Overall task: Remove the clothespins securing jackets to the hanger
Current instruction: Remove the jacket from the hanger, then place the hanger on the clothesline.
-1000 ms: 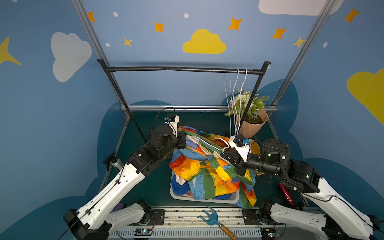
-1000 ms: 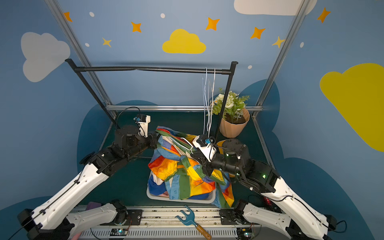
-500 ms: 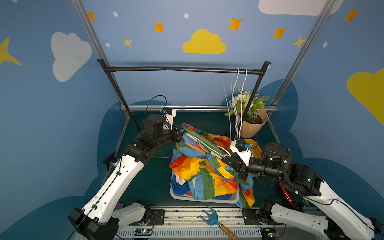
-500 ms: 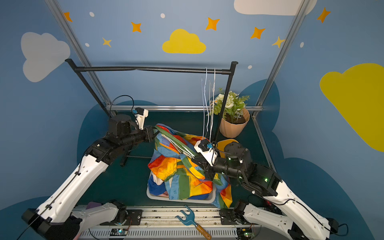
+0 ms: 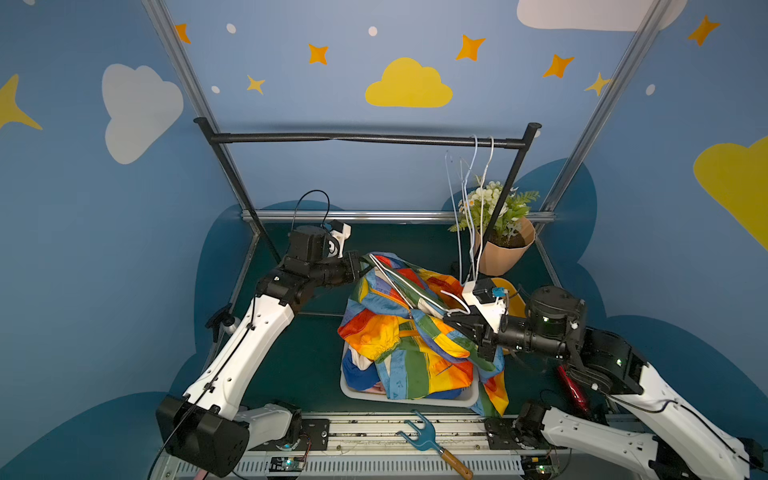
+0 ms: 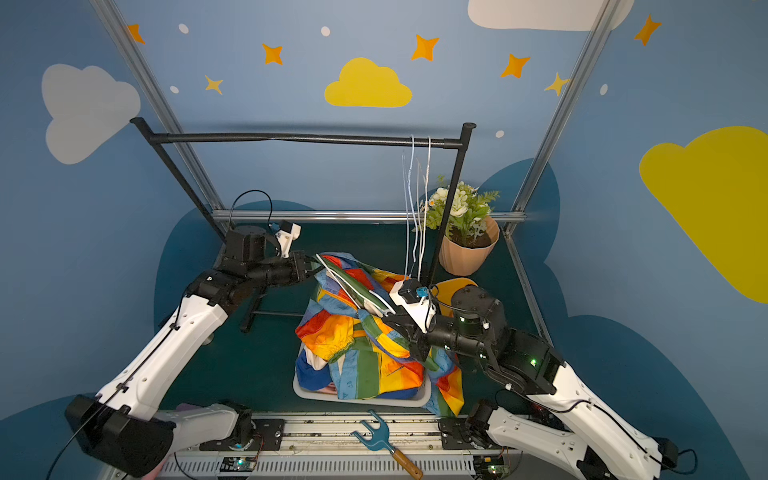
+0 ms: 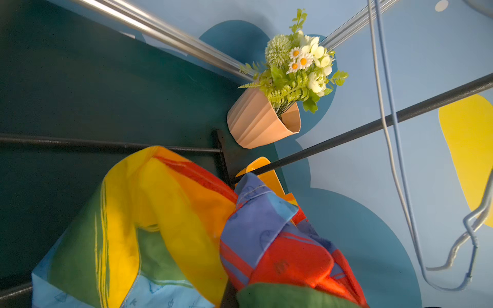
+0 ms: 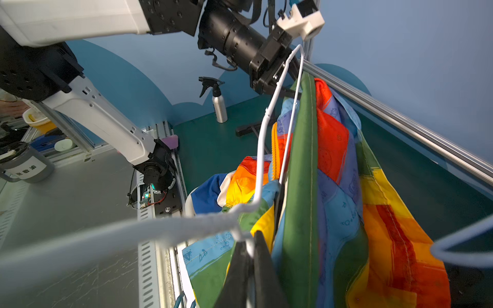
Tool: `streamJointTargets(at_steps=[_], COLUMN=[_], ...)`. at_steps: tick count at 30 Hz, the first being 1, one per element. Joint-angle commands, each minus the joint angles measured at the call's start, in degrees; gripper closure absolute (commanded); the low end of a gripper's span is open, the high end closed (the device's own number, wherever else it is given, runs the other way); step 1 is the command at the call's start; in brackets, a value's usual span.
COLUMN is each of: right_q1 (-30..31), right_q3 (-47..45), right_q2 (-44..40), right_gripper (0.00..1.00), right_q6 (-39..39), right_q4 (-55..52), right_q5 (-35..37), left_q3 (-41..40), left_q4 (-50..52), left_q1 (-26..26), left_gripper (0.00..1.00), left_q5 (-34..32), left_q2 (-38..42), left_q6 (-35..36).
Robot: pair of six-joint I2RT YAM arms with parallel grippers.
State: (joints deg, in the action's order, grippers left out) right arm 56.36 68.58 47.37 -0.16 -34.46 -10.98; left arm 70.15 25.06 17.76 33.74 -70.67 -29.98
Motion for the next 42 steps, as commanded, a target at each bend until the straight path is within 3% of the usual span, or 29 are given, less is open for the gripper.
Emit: streamJointTargets(at_steps=[1,3,7,10,16,20,27,32,42], right_q1=[0.53,0.43,0.51,0.51,0.06,-4.98,-9.96,-13.44,-15.83], right_q3=[3.22,4.86,10.46,13.95,21.77,31.43,45.04,61.35,64.97], right_q2=[-0.11,1.53,8.03,12.86,21.69,30.05,38.70,49.25,54.37], right_gripper=[1.00,1.00,1.00,1.00,1.00,1.00,1.00,1.00,1.00], right_q6=[1.44,2.67,3.83,4.29,2.32,2.22,4.67,8.24,12.26], right_q4=[3.27,5.82,8.95,11.30,13.98,10.34,6.85,-2.26,-7.51], right_q5=[0.14,6.98,13.22,19.25,23.15,21.97,23.88,23.15,20.88], left_q3=[-1.57,-1.76,-3.26,-2.98,-4.13,-4.57,-8.84,-9.13,-9.35], left_q4=[-4.82,-2.25,-1.60,0.75,1.12,1.24,-0.11,0.65,0.88], left_q1=[0.08,3.64,8.80,14.11,19.13,22.33,22.74,22.87,22.84], left_gripper=[0.96,0.96,0.96,0.96,0.96,0.96,0.96,0.96,0.96], left_q5=[-7.00,-11.67,-16.13,-24.20,-28.03,-30.58,-33.01,-32.86,-33.48], left_q2=[2.88,4.67,7.58,9.32,10.99,11.85,16.54,17.48,19.95], left_q6=[-3.38,-1.79,-1.95,0.37,0.94,1.42,1.57,2.13,3.25])
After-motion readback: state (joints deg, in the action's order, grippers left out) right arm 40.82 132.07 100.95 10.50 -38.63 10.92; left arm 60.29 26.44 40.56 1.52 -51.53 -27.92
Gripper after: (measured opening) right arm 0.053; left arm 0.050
